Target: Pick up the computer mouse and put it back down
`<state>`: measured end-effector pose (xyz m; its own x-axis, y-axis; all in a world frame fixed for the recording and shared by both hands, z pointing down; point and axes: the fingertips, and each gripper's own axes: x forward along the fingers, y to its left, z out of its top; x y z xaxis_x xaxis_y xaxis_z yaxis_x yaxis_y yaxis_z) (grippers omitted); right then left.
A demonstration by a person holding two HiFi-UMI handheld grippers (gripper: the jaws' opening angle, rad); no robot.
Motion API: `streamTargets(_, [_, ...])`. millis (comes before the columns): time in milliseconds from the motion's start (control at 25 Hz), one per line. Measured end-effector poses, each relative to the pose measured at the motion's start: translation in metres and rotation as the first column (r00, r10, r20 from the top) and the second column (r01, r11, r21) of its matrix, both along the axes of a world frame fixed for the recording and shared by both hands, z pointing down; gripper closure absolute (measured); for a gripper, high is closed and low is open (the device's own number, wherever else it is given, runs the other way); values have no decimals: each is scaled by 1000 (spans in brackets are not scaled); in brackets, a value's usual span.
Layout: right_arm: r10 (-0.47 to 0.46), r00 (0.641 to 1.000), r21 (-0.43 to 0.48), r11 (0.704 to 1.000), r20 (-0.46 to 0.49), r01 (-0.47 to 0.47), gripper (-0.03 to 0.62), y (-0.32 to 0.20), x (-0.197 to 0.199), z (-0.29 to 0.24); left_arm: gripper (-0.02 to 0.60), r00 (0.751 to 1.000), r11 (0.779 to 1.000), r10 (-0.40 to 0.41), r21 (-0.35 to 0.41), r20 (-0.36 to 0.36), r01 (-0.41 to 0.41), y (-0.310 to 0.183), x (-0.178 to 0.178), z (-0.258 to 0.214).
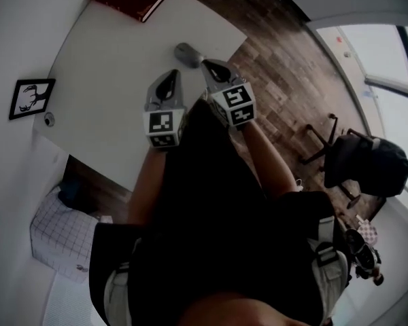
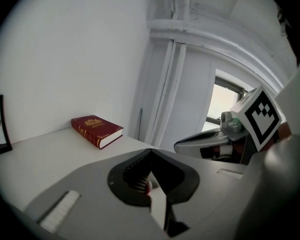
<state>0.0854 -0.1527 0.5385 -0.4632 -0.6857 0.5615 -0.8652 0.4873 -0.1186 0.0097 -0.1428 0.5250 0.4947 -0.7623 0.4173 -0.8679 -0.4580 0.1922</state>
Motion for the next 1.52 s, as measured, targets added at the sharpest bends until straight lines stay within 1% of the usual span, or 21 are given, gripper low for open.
streamTargets(120, [-38,999,-4,999,-3,38,577,-21,-5,10,581,1000,999,-23,-24,21,23,-14,0,12])
streamTargets(160, [-51,999,-16,999,4,51,547,-26,-7,16,581,999,999,-30,-33,27,31,-18,-1,16])
streamTargets(200, [-68,998,-32,997,7,68,486,-30,-10,22,581,999,998,-39,-42,31,41,-21,-2,20])
streamTargets(240, [-85,996,-50,995,3,85,452,-33,-12,29,581,998,997,-48,-51,34,50,-24,-3,23])
streamTargets(480, [-124,991,-153,982,-56,114,447,-55,-14,74,581,995,994,-83,-66,50,86,-37,-12,29])
streamTargets(560, [-151,987,-198,970,-50,138,413,-58,-17,88,581,995,993,-91,-71,51,95,-40,-16,32])
streamTargets(640, [-185,982,-233,958,-44,170,354,-60,-22,100,581,994,992,-95,-75,55,99,-43,-19,34])
streamTargets(760, [-220,974,-263,944,-52,199,315,-64,-25,115,581,994,992,-99,-76,53,102,-46,-21,35])
streamTargets(1000, [-242,966,-354,915,-92,196,313,-62,-28,131,581,994,992,-97,-80,45,101,-47,-22,36])
streamTargets(1240, [-235,970,-390,901,-66,191,287,-63,-30,152,581,995,993,-96,-71,35,98,-48,-22,31])
streamTargets(1400, [-238,968,-384,904,-84,189,287,-62,-35,151,581,995,993,-94,-75,33,96,-46,-24,31])
streamTargets(1480, [-251,961,-381,904,-111,192,292,-60,-39,148,581,995,992,-97,-79,30,99,-46,-26,33])
streamTargets(1520, [-260,958,-381,904,-125,195,309,-59,-40,148,581,995,992,-98,-79,28,100,-45,-26,34])
